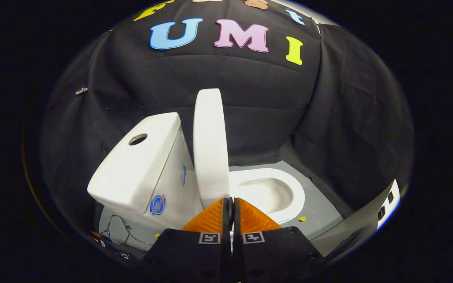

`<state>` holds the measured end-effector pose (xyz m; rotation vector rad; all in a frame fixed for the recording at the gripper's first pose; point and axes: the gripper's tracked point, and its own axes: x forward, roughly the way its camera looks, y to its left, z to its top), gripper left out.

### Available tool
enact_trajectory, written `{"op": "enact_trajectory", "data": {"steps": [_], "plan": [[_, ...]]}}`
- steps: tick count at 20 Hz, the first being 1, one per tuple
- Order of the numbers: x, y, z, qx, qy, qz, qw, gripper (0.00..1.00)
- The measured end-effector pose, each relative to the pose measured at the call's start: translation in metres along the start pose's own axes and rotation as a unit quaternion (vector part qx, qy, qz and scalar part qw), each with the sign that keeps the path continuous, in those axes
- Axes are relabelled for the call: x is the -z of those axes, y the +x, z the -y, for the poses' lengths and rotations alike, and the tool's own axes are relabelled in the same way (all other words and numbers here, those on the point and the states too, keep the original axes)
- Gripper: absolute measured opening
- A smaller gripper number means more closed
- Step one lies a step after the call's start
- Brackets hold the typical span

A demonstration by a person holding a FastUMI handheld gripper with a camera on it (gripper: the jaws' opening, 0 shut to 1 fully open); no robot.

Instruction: Open the toilet lid.

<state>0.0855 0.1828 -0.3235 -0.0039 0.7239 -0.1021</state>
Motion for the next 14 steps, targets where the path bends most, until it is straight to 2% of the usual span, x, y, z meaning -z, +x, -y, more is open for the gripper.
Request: {"op": "enact_trajectory", "data": {"steps": [6,14], "plan": [[0.005,-0.007,-0.044,-0.025,-0.032,0.013,0.999,0.1],[0.014,-0.008,-0.058,-0.015,-0.068,0.022,0.997,0.1]]}}
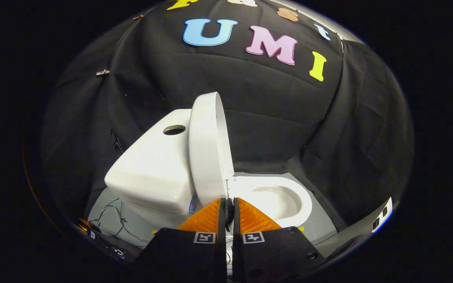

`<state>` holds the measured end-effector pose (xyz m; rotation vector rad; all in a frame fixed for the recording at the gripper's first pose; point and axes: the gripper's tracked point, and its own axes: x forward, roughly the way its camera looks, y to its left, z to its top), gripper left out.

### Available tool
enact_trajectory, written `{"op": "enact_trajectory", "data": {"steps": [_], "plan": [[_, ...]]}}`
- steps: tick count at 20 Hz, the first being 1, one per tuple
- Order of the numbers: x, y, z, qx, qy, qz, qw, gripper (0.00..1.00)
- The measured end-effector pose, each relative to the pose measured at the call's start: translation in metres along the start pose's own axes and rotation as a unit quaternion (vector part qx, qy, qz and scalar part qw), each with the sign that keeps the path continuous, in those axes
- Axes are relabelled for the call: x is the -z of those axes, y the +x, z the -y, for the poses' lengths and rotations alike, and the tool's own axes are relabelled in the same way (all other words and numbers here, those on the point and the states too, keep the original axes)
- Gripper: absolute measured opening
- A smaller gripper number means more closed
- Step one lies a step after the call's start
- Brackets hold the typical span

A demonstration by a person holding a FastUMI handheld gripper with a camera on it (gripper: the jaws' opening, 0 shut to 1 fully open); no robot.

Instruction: Open the toilet lid.

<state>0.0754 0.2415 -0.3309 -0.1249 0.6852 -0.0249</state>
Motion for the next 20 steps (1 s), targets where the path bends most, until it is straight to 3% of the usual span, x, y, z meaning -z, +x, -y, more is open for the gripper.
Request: {"op": "enact_trajectory", "data": {"steps": [3,6,7,9,11,13,20], "plan": [[0.001,0.001,0.0,0.002,0.001,0.005,1.0,0.1],[-0.005,0.002,-0.006,-0.012,-0.003,0.017,1.0,0.18],[-0.009,0.002,-0.009,-0.018,-0.01,0.023,1.0,0.28],[-0.01,-0.004,-0.014,-0.025,-0.023,0.028,0.999,0.67],[-0.014,-0.01,-0.008,-0.02,-0.021,0.04,0.999,0.9],[-0.02,-0.014,-0.008,-0.023,-0.014,0.049,0.998,0.98],[-0.067,-0.052,0.009,-0.041,0.006,0.103,0.994,0.99]]}}
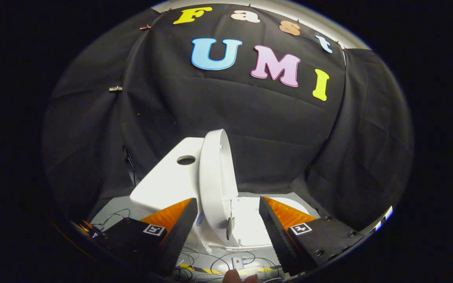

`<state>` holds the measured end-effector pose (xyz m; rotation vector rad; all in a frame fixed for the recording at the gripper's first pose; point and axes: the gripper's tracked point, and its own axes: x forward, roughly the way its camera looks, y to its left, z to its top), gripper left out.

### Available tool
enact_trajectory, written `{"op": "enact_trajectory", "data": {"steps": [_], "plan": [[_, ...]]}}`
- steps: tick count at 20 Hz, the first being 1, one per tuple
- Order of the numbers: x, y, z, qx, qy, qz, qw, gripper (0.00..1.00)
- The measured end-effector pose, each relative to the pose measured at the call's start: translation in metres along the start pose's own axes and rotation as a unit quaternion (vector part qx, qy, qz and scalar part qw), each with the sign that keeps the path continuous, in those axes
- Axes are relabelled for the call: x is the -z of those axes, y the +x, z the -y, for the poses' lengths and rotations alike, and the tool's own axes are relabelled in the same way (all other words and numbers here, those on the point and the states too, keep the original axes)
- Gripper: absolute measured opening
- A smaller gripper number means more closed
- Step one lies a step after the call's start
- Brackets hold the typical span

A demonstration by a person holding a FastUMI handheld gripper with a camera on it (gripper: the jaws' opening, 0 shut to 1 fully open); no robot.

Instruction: Open the toilet lid.

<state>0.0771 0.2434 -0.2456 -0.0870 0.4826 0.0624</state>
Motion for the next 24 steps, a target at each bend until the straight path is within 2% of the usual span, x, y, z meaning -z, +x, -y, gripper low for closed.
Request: {"op": "enact_trajectory", "data": {"steps": [13,24], "plan": [[-0.134,-0.091,0.065,-0.005,0.034,0.146,0.989,0.99],[-0.193,-0.16,0.118,0.008,0.048,0.222,0.974,0.98]]}}
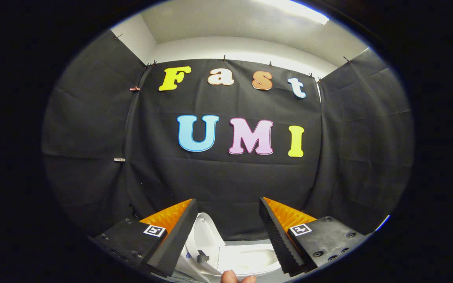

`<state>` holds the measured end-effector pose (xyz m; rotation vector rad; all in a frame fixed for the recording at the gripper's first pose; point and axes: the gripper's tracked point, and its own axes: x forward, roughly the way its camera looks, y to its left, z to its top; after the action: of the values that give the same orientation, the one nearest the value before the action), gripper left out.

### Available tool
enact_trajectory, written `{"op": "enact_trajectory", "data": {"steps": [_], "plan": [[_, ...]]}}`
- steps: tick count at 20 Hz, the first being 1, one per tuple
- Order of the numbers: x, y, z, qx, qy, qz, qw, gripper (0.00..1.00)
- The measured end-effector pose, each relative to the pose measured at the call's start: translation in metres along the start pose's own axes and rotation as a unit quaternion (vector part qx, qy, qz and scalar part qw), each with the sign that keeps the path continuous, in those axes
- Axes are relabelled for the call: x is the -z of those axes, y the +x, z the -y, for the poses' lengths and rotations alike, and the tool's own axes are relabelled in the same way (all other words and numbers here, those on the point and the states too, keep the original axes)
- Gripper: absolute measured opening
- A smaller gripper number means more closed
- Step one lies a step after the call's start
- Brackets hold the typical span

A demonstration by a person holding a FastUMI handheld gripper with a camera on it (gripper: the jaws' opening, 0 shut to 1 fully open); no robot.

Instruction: Open the toilet lid.

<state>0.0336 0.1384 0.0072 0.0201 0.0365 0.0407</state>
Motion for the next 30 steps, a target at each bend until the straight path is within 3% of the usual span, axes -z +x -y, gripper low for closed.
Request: {"op": "enact_trajectory", "data": {"steps": [7,13,30], "plan": [[-0.029,-0.028,0.033,0.008,0.008,0.024,1.0,0.98],[-0.027,-0.047,0.045,0.003,0.003,0.014,1.0,0.98],[-0.019,-0.047,0.056,0.026,0.015,-0.001,1.0,0.98]]}}
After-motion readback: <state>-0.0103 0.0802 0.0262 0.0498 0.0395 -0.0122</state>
